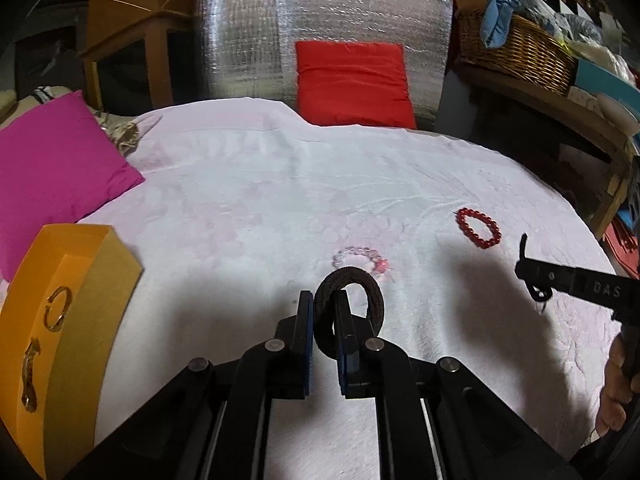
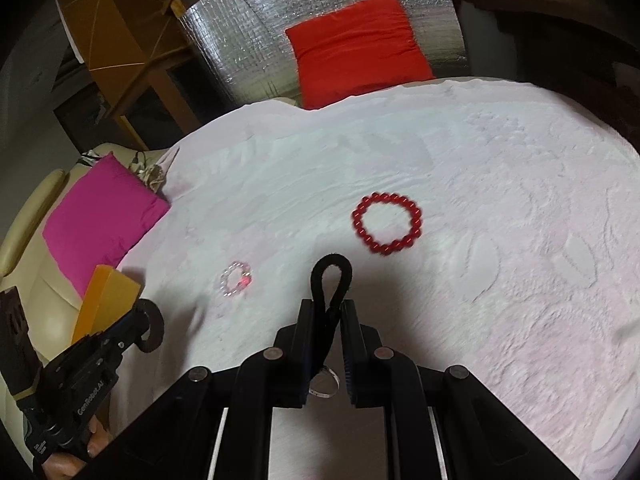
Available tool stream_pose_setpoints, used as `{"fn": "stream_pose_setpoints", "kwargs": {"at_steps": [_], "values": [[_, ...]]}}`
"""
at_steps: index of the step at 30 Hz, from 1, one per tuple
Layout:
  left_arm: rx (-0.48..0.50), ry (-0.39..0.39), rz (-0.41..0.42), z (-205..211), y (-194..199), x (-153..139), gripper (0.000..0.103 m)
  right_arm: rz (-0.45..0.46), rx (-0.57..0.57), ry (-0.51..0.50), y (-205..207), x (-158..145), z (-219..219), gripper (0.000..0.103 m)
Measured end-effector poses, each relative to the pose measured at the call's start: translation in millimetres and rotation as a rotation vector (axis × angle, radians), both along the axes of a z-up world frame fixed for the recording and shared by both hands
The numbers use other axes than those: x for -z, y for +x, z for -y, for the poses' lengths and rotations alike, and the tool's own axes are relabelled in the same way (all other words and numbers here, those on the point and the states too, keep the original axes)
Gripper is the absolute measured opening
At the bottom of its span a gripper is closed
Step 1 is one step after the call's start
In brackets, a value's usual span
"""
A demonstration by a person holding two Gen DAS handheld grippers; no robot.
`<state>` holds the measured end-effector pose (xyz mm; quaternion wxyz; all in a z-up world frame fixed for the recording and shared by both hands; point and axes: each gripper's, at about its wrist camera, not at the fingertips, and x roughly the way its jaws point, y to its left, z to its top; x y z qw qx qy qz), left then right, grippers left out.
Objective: Organize jewelry
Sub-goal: 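Carry the ring and hair tie over the orange box and open both tools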
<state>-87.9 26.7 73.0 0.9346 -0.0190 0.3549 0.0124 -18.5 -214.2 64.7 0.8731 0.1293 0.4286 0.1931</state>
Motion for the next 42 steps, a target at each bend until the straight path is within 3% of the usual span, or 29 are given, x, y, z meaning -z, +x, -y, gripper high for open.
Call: {"fn": "stream_pose_setpoints", "kwargs": {"at_steps": [8,15,22,28,32,36,42], "values": [[-0.046,0.006,-0.004,-9,-19,0,0.009,0.050,-0.078,0.025,-28,-9,-26,0.014],[-0.090,0.013,0.046,-27,-42,-23,0.009,0.091,-0.158,0.029,-47,-20,-60,0.014],[-0.197,-0.027,0.101,-80,-85,-61,0.009,0.119,-0.248,0.067,-59,-38,-111,0.014],[-0.352,-0.042,0.134,-156,-137,-82,0.009,0.153,-0.410,0.111,-84,-58,-182,0.014],[-0.485,-0.038,0.101,-213,-168,-73,0.009,0.176,-0.546,0.114,-108,-63,-232,0.014],[-0.612,-0.050,0.038,-264,-193,-47,0.009,0.173,-0.646,0.106,-125,-61,-279,0.014],[-0.654,-0.087,-0.055,-292,-200,-9,0.009,0.145,-0.757,0.064,-135,-54,-346,0.014]]}}
